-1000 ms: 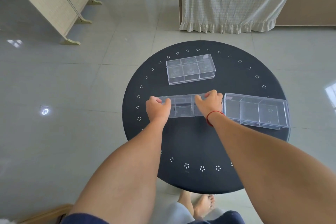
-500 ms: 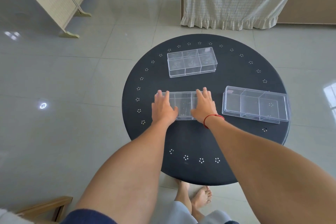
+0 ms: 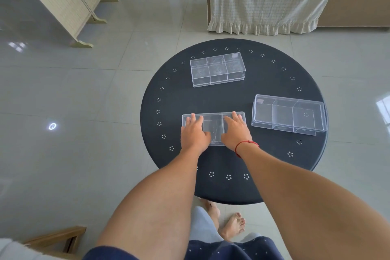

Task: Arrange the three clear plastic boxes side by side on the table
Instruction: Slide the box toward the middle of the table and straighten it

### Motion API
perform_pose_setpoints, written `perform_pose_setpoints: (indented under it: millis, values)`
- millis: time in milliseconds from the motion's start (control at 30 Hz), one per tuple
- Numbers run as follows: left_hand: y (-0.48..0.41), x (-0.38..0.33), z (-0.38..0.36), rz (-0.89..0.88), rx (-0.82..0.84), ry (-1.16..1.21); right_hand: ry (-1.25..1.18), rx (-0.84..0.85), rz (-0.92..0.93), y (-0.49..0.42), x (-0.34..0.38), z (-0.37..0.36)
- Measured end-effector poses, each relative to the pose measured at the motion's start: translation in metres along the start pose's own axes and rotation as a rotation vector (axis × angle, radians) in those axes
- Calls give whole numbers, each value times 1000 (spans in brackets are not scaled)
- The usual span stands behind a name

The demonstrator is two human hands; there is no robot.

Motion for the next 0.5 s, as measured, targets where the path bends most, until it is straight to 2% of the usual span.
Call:
perform_pose_setpoints:
  millis: [200,500]
  values:
    - [-22,-17,21,-18,-106,14,-20,-106,-35,-21,11,23]
    - [-97,-55,51,-10,-81,55,-91,-154,-148,-97,2,66]
Point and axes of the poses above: each hand's wrist, its own y-axis away from the middle knuckle, its own z-axis out of the back of the hand, x = y × z, the point moved 2 cm from there along -y, towards the middle knuckle, and after that the axes turned 15 degrees about z, right-handed, at the moved point
